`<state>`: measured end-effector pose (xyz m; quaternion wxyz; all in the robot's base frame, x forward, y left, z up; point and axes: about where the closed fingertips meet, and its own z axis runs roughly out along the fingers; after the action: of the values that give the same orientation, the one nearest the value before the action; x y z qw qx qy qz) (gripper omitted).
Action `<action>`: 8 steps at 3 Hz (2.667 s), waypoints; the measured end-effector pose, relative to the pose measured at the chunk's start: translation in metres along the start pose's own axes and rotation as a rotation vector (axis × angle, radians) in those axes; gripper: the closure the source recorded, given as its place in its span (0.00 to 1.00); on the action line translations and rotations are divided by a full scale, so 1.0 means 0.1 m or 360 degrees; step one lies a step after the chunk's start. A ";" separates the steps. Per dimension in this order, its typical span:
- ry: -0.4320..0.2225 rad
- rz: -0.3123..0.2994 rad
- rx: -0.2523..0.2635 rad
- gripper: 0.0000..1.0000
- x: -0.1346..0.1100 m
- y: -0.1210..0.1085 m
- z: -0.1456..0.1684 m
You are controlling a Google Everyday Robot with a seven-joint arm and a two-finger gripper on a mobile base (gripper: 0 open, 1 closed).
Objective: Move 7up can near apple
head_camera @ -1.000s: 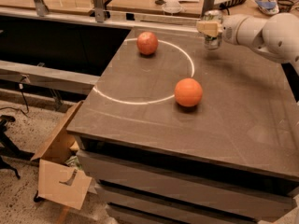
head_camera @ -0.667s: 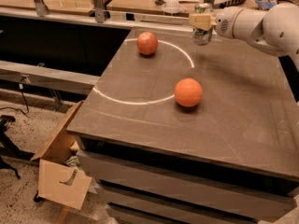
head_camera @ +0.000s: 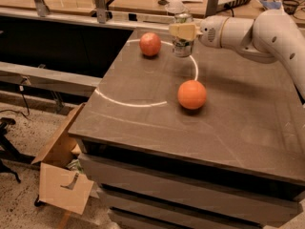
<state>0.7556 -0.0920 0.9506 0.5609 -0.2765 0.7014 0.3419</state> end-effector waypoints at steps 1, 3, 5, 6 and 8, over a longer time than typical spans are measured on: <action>0.0048 0.0013 -0.0105 1.00 0.27 0.27 0.31; -0.0007 -0.0029 0.0011 1.00 0.38 0.00 0.69; -0.0051 -0.0069 0.0151 0.52 0.41 -0.37 0.72; -0.0052 -0.0070 0.0152 0.20 0.40 -0.37 0.72; -0.0036 -0.0252 0.0429 0.00 0.27 -1.15 0.11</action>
Offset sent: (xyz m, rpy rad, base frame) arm 0.0154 0.0682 -0.0510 -0.0026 0.0032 0.0235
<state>0.8448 -0.1540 0.9030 0.6260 -0.2493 0.7107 0.2023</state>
